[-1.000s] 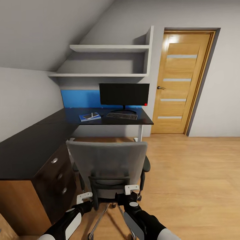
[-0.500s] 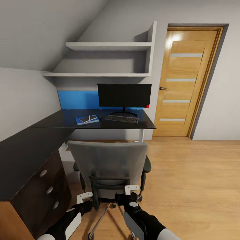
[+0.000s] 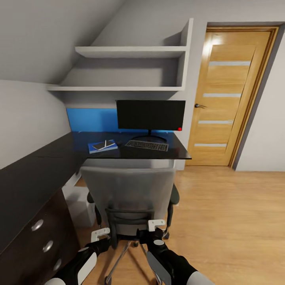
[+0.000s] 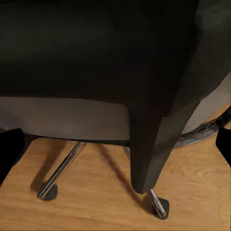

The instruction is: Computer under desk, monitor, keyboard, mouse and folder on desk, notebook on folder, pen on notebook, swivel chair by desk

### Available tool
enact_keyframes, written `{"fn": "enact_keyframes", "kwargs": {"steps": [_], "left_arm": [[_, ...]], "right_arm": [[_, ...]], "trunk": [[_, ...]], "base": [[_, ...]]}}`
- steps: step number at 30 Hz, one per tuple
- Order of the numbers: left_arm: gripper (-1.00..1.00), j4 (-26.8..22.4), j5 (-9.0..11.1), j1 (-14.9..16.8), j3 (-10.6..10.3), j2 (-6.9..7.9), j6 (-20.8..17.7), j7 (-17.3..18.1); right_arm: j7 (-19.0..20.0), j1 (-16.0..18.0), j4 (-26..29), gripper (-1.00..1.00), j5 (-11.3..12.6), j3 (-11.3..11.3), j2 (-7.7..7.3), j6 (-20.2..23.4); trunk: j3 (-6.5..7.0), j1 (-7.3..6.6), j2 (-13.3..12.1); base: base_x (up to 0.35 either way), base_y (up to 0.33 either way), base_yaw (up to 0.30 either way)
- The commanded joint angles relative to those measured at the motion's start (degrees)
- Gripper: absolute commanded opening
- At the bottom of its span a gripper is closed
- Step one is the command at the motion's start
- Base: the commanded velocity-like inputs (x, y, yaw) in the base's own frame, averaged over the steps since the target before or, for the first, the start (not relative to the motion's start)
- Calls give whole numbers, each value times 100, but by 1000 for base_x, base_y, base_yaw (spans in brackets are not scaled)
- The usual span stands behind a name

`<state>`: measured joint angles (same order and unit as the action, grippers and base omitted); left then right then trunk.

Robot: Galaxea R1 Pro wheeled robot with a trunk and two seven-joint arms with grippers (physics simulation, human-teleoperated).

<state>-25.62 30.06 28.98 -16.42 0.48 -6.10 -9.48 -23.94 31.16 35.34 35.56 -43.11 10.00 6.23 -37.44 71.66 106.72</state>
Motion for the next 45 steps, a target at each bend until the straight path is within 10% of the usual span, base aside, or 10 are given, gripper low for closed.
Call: {"fn": "enact_keyframes", "kwargs": {"steps": [1,45], "left_arm": [[100,-13,35,0,-37,5,-23,-45],[100,-13,31,1,-60,5,-23,-45]], "right_arm": [[-45,9,22,100,-84,-7,0,27],[-58,4,60,100,-84,-5,0,45]], "trunk": [[-5,3,3],[-5,3,3]], "base": [[336,0,1],[309,0,0]]}}
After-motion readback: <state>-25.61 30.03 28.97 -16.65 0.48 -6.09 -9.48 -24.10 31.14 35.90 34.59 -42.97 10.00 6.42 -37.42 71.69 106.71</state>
